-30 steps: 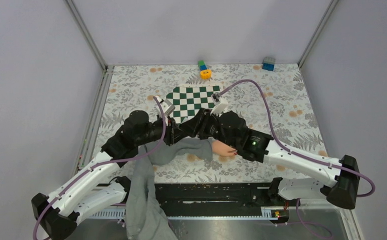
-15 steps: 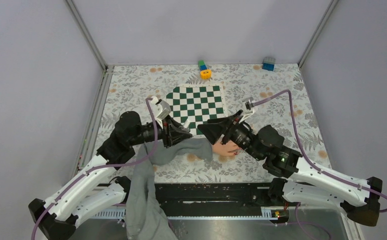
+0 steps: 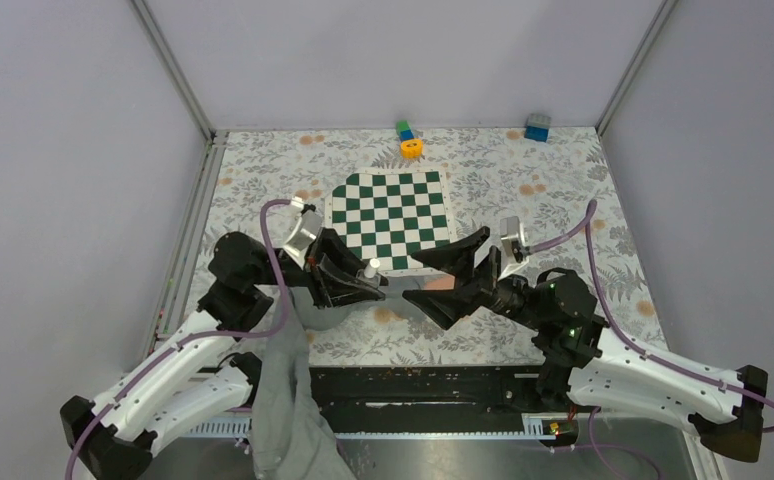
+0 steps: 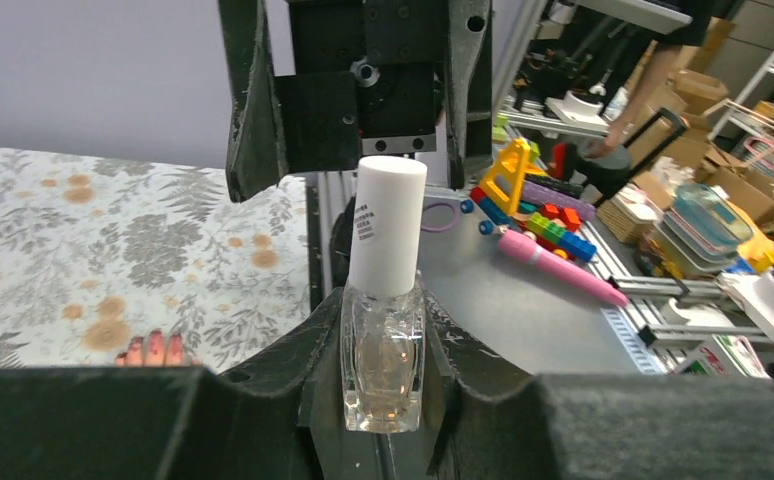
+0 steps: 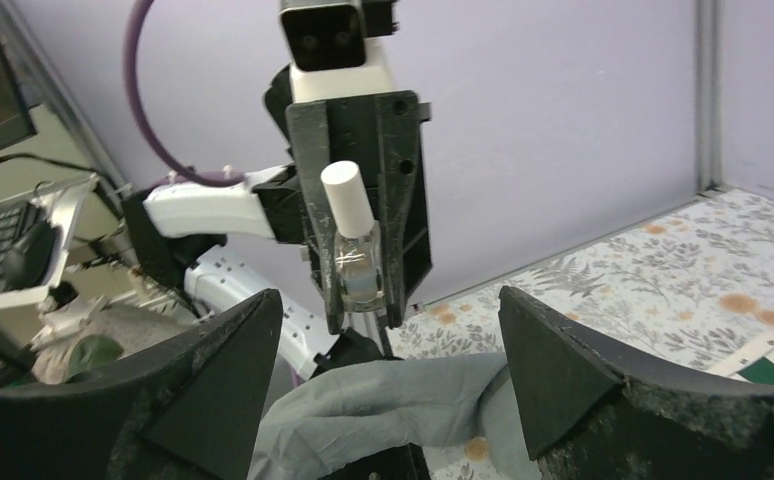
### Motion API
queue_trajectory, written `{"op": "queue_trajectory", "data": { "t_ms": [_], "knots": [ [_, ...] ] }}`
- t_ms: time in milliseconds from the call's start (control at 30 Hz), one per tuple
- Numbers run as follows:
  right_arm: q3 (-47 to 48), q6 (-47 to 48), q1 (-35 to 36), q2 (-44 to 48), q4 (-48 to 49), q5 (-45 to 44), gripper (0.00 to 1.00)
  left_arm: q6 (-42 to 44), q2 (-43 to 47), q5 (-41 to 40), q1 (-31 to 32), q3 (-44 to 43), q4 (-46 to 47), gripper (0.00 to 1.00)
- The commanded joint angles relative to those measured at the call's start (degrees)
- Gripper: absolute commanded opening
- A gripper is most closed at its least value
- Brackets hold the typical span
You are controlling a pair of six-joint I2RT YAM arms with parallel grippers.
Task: Paint the nails
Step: Screw the nail polish bottle.
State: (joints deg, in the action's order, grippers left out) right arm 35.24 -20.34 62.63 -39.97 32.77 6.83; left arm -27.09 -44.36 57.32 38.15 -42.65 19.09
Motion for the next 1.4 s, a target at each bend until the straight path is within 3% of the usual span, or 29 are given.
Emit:
{"op": "queue_trajectory", "data": {
  "t_ms": [0,233,533,700,833,1367],
  "knots": [
    [1.39,0.58,0.38,-0.53,5.97,6.84,0.85,-11.53,-1.85,6.85,-0.4,1.98,18.31,0.0],
    [0.62,-2.46,0.34,-0.25,8.72,6.35,0.8,-20.52,-4.62,9.47,-0.37,3.04,29.78,0.0],
    [4.45,-3.78,0.38,-7.01,14.54,10.01,0.71,-27.06,-7.38,13.26,-0.24,2.8,36.77,0.0],
    [6.46,-4.82,0.34,-9.8,16.72,11.76,0.65,-35.59,-10.76,13.83,0.15,3.6,47.97,0.0],
    [7.34,-5.68,0.38,-11.22,17.98,12.8,0.61,-46.89,-14.9,13.92,0.21,3.84,62.5,0.0],
    [10.22,-6.2,0.38,-14.95,17.63,14.33,0.55,-45.99,-15.83,13.34,0.42,3.77,60.95,0.0]
  ]
}}
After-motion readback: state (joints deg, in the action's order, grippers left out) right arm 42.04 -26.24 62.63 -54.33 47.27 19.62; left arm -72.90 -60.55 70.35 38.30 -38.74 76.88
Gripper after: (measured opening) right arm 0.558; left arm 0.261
